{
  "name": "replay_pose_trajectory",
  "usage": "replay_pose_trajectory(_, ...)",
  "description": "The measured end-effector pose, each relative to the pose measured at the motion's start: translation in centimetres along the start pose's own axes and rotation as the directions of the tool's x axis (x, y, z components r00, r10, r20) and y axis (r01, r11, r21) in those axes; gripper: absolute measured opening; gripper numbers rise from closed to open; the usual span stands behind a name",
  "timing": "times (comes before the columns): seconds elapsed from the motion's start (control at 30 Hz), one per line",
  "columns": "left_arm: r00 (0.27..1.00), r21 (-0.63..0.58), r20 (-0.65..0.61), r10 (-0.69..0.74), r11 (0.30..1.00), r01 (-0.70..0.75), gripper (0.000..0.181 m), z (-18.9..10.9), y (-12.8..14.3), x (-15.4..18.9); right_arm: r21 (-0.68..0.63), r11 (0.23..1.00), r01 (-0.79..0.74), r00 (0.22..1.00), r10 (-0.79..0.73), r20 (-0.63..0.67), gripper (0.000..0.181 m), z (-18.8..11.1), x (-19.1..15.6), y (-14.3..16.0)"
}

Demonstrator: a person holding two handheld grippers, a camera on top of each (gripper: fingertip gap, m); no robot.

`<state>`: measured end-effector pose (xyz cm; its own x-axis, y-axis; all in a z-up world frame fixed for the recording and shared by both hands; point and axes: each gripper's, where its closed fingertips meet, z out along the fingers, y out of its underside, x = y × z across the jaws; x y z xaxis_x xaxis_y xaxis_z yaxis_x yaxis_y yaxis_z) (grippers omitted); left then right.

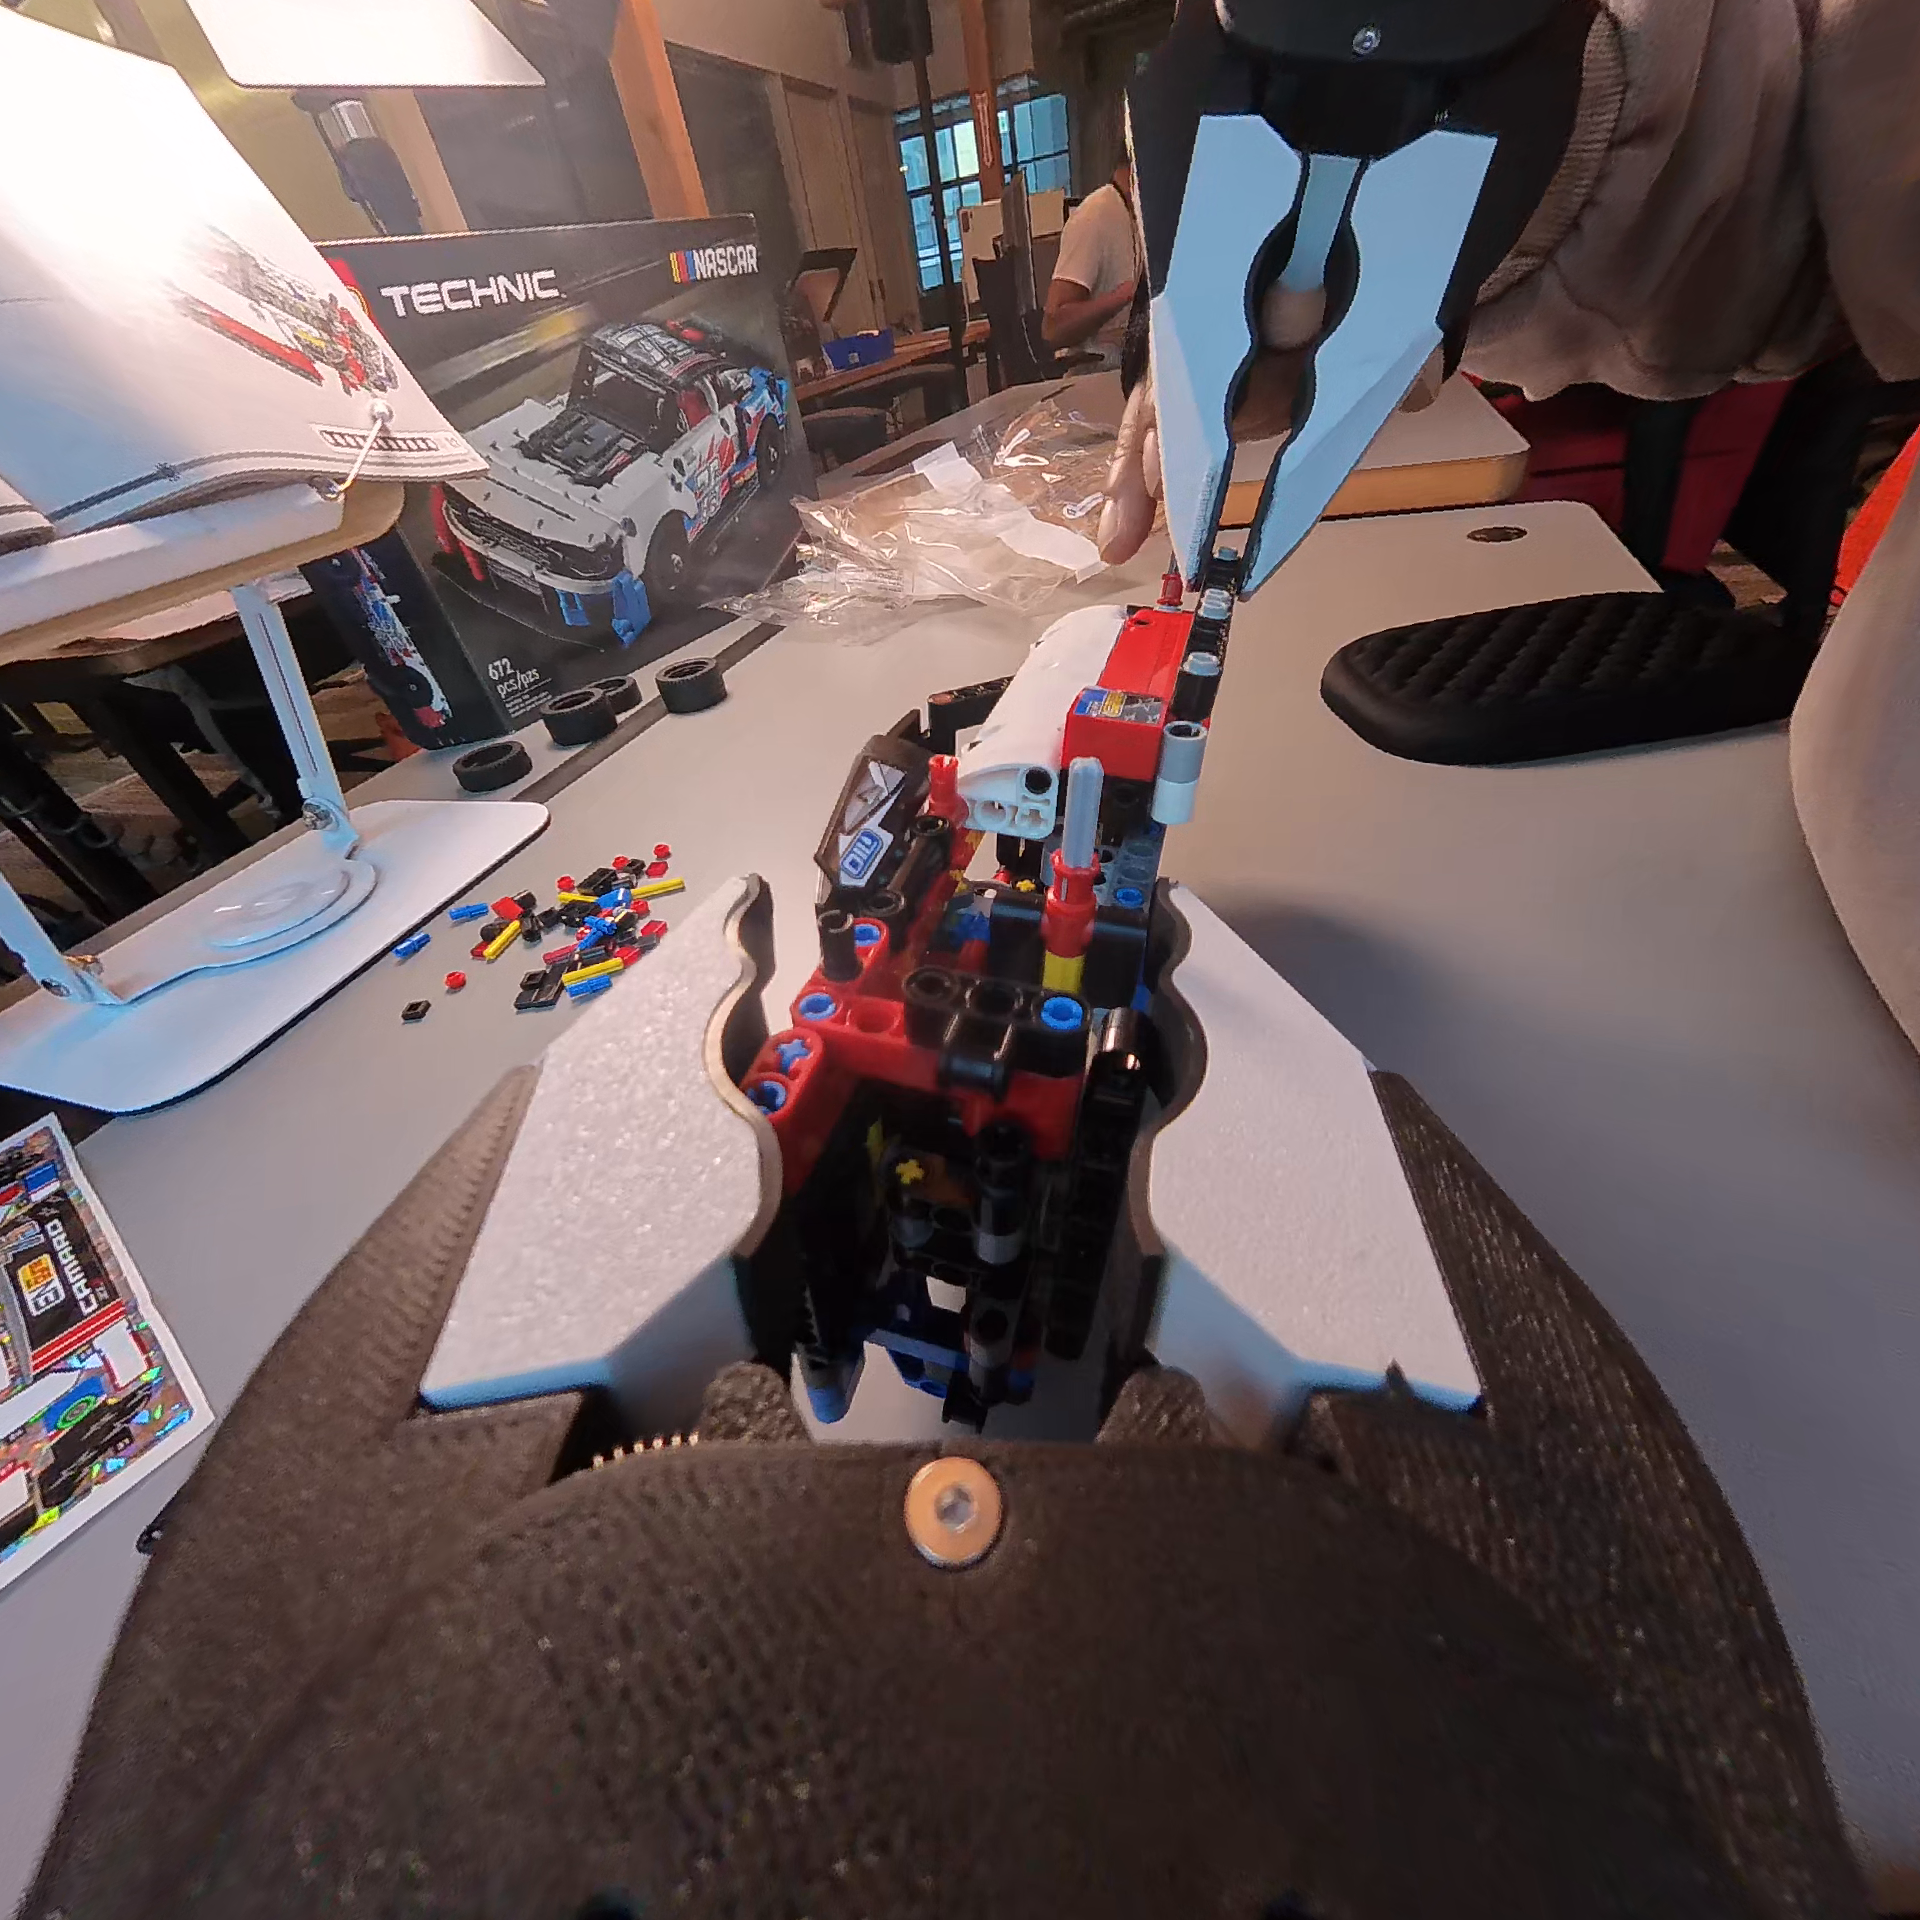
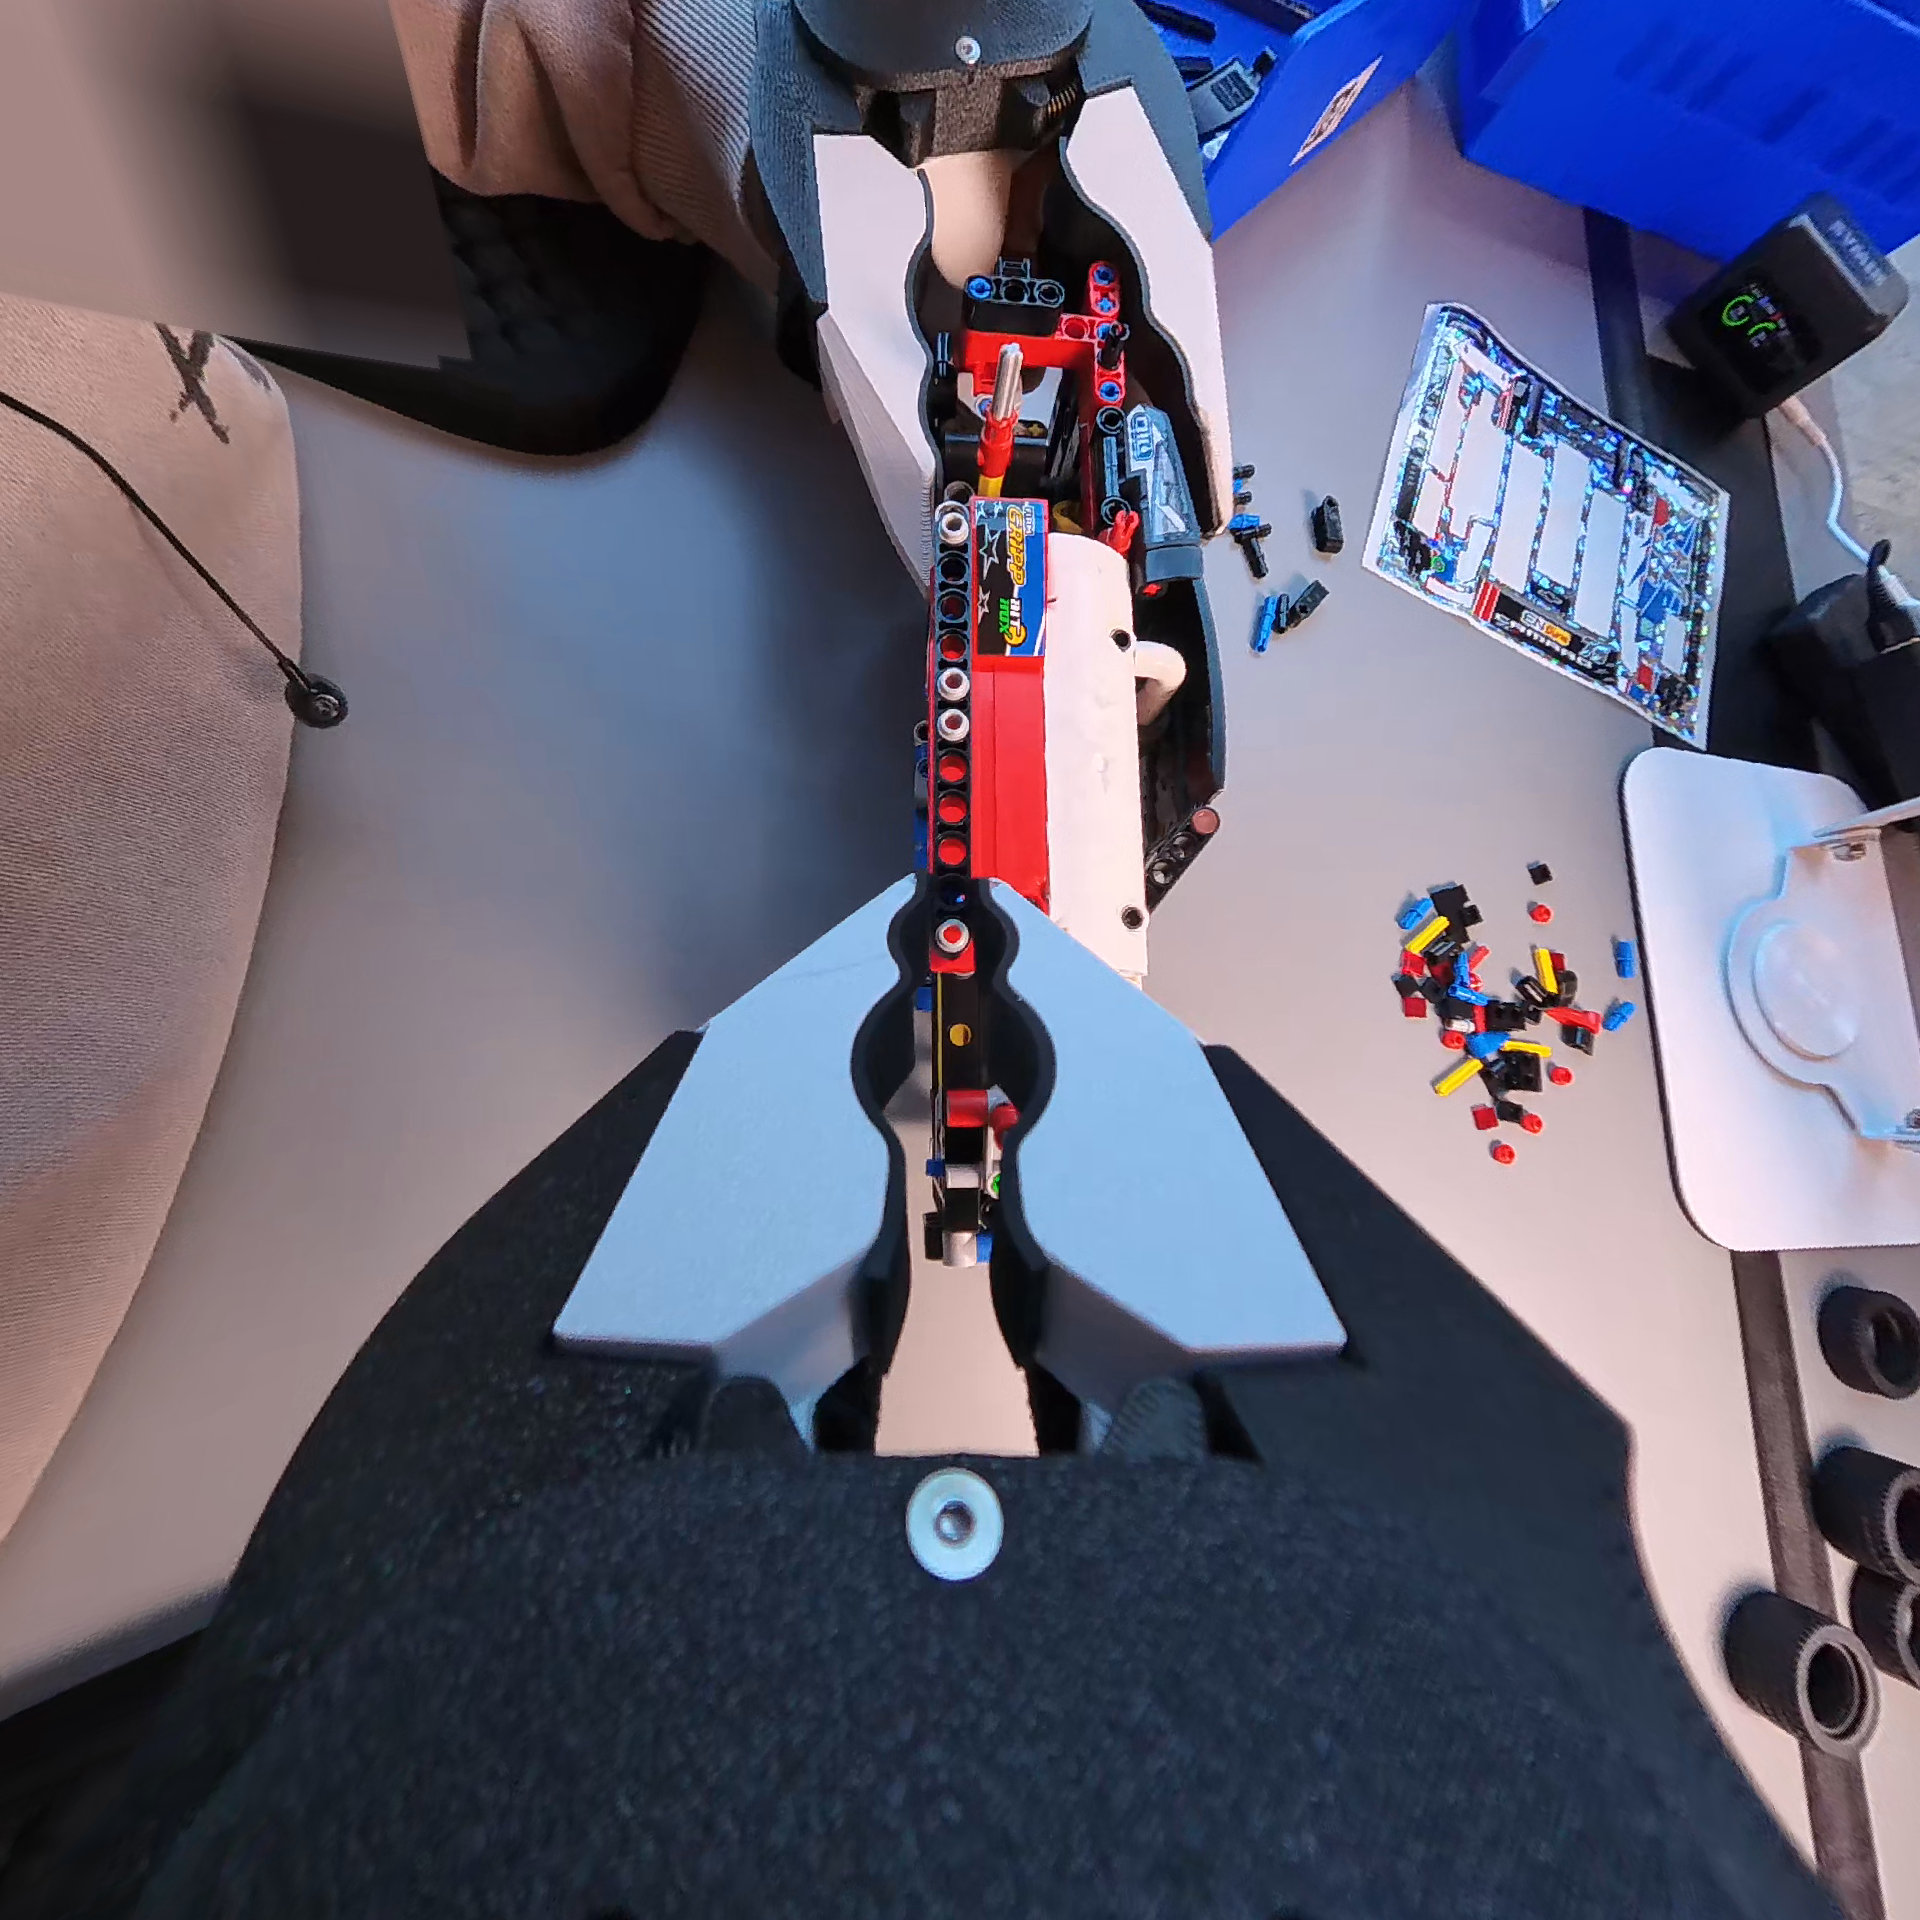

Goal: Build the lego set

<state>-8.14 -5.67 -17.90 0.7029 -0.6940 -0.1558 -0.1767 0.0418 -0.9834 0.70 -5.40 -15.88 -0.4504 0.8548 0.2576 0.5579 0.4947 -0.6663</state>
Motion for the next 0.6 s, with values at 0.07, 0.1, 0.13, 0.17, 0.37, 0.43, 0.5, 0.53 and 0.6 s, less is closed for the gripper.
replay_pose_trajectory(0.07, 1.0, -0.001, 0.001, 0.0, 1.0, 0.0, 0.071, 0.02, 0.0, 0.02, 0.01, 1.0, -0.006, 1.0, 0.006, -0.006, 0.004, 0.0, -0.01, 0.05)
replay_pose_trajectory(0.1, 1.0, -0.002, 0.0, 0.003, 1.0, -0.003, 0.071, 0.03, 0.0, 0.04, 0.014, 1.0, -0.016, 1.0, 0.016, -0.002, 0.004, -0.01, -0.09, 0.07)
replay_pose_trajectory(0.13, 1.0, -0.002, 0.0, 0.002, 1.0, -0.002, 0.071, 0.03, 0.0, 0.03, 0.018, 0.999, -0.027, 1.0, 0.027, -0.004, 0.004, 0.01, -0.07, 0.09)
replay_pose_trajectory(0.17, 1.0, -0.002, 0.001, 0.0, 1.0, 0.0, 0.071, 0.01, 0.0, -0.01, 0.023, 0.999, -0.036, 0.999, 0.036, -0.01, 0.004, 0.04, 0.0, 0.07)
replay_pose_trajectory(0.37, 1.0, 0.001, 0.0, -0.008, 1.0, 0.008, 0.07, -0.04, 0.01, -0.16, 0.023, 0.996, -0.083, 0.996, 0.084, -0.019, 0.005, 0.17, 0.25, 0.16)
replay_pose_trajectory(0.43, 1.0, 0.002, -0.004, -0.003, 1.0, 0.003, 0.07, -0.04, 0.01, -0.13, 0.029, 0.995, -0.095, 0.995, 0.095, 0.008, 0.005, 0.18, 0.18, 0.18)
replay_pose_trajectory(0.5, 1.0, 0.002, -0.005, -0.002, 1.0, 0.002, 0.07, -0.04, 0.02, -0.14, 0.02, 0.996, -0.085, 0.996, 0.085, 0.034, 0.005, 0.21, 0.14, 0.19)
replay_pose_trajectory(0.53, 1.0, 0.002, -0.003, -0.004, 1.0, 0.004, 0.07, -0.06, 0.03, -0.19, 0.012, 0.997, -0.074, 0.996, 0.074, 0.042, 0.005, 0.25, 0.17, 0.18)
replay_pose_trajectory(0.6, 1.0, 0.003, 0.002, -0.008, 1.0, 0.008, 0.07, -0.11, 0.03, -0.28, 0.002, 0.997, -0.079, 0.995, 0.079, 0.061, 0.005, 0.37, 0.27, 0.18)
